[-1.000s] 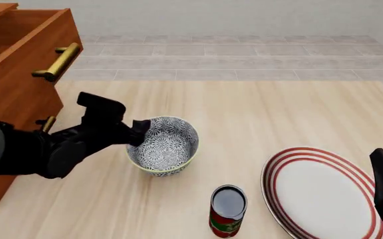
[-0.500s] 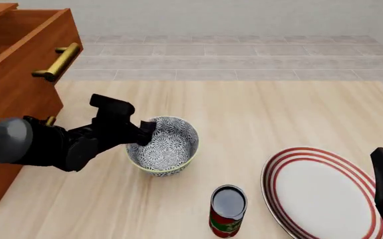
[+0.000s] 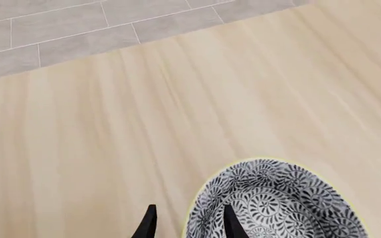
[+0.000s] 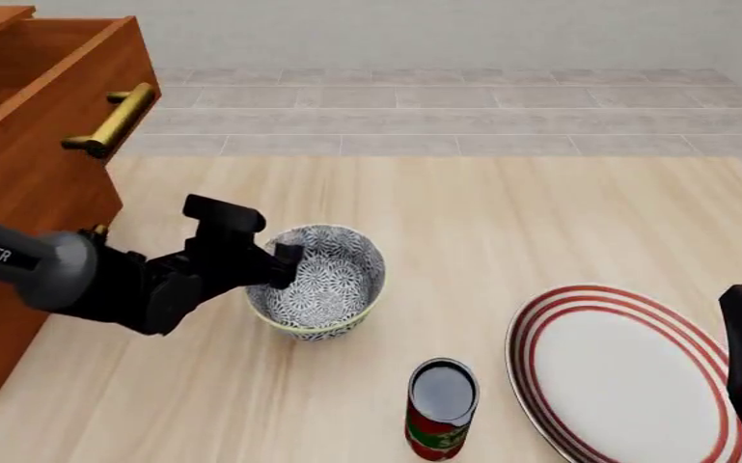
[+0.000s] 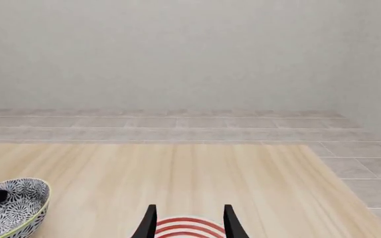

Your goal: Put the bowl on top of the cabinet.

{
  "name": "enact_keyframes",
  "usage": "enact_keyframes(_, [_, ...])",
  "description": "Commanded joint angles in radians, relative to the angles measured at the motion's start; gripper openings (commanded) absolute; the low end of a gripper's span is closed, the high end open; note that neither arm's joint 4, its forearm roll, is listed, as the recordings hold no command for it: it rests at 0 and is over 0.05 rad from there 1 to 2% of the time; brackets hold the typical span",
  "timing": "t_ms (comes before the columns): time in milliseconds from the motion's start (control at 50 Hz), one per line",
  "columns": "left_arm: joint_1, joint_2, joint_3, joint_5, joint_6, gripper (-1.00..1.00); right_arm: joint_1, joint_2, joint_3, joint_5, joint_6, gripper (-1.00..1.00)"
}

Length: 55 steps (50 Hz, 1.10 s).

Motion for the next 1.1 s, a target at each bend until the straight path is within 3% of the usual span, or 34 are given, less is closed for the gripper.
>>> enact_keyframes(20, [-0.028,0.075,0.002,-0.013,-0.009,1.00,0.000,0.000,-0.002,0.000,-0.001,1.00])
enact_keyframes(260, [-0.066,0.131,-0.011,-0.020,-0.051,1.00,-0.002,0.000,-0.002,-0.002,0.001,1.00])
enact_keyframes(280, [-0.069,0.137,-0.013,-0.019,-0.061,-1.00,-0.002,0.000,-0.003,-0.001,0.001,1.00])
enact_keyframes(560, [-0.078,0.070,0.012,0.003,-0.064,-1.00,-0.002,0.000,-0.001,-0.003,0.000,1.00])
enact_keyframes(820, [-0.087,-0.210,0.080,0.110,-0.065,-1.00,-0.001,0.000,0.001,-0.004,-0.005,1.00])
enact_keyframes(1100, [-0.109,-0.343,0.087,0.190,-0.090,-1.00,0.001,0.000,0.001,-0.001,-0.011,1.00])
